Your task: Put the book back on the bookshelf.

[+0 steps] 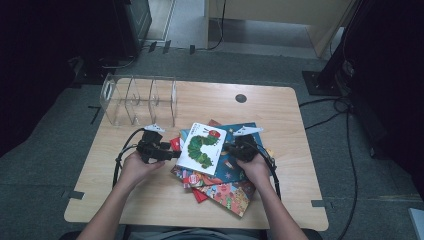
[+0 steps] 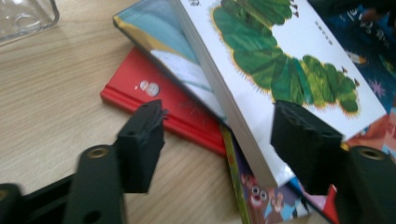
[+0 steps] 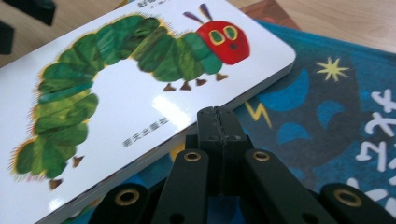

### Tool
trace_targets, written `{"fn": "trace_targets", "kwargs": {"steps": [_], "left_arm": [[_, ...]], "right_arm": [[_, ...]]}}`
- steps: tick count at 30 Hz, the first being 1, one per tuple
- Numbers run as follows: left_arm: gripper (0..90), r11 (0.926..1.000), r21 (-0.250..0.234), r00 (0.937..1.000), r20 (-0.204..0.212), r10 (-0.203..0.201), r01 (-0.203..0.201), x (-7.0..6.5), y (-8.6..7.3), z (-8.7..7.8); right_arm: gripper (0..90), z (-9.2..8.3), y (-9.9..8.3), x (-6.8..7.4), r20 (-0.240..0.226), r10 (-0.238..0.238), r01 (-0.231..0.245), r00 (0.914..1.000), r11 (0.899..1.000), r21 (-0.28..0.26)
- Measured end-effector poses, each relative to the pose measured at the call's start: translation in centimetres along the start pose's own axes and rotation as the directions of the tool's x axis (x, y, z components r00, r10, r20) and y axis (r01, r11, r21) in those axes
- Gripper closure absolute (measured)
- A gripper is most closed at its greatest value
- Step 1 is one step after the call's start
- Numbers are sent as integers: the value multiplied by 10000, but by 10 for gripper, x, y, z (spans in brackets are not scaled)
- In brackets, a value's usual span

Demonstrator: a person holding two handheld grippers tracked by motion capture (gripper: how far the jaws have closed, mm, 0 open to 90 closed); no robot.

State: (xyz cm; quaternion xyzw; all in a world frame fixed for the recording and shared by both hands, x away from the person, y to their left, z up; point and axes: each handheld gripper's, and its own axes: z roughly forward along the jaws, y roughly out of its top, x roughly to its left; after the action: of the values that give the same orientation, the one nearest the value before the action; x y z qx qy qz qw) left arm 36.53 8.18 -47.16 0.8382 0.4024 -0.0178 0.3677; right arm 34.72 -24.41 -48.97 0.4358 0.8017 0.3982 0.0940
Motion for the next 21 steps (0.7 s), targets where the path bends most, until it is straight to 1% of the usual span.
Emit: {"fn": "trace_targets", "kwargs": {"steps": [1,2,3,5,7,9,12,13,14,17,19,20,21], "left_arm": [[303,10000,-11,10000,63,29,-28,0,1,3],[293,10000,47,10000,17,52,-52,0,2,6],[287,9999,120,10000,31,-1,0,1,3,8],[287,9996,212,9996,171,-213,209,2,6,12],[297,9989,212,9979,480,-436,426,3,9,15],[304,9977,352,9962,634,-602,580,5,12,19],[305,9968,586,9964,615,-580,544,4,15,23],[302,9955,652,9945,746,-741,693,6,17,26],[302,9948,669,9934,798,-818,765,6,18,27],[300,9945,759,9943,726,-775,719,6,20,27],[299,9942,823,9945,728,-756,696,6,20,27],[296,9926,966,9938,764,-807,732,6,20,27],[289,9909,1091,9928,810,-880,789,6,20,28]], "right_arm": [[900,-1,-1,2,-32,-26,26,10000,10000,23],[900,-1,-2,3,-13,-74,74,10000,10000,27],[900,-2,-3,5,-8,-147,147,9999,9999,23],[900,-3,-4,6,-24,-147,147,9999,9999,41],[900,-3,-5,8,-70,-197,197,9998,9998,5],[900,-4,-6,9,-99,-160,160,9998,9999,-11],[900,-4,-7,10,-120,-175,174,9998,9998,-50],[900,-4,-8,10,-102,-187,186,9998,9998,-84],[900,-4,-8,10,-95,-190,189,9998,9998,-103],[900,-3,-8,11,-133,-193,191,9997,9998,-115],[900,-2,-8,12,-205,-127,124,9997,9998,-126],[900,-1,-7,13,-322,-98,94,9994,9998,-151],[900,1,-7,15,-366,-169,163,9992,9997,-163]]}}
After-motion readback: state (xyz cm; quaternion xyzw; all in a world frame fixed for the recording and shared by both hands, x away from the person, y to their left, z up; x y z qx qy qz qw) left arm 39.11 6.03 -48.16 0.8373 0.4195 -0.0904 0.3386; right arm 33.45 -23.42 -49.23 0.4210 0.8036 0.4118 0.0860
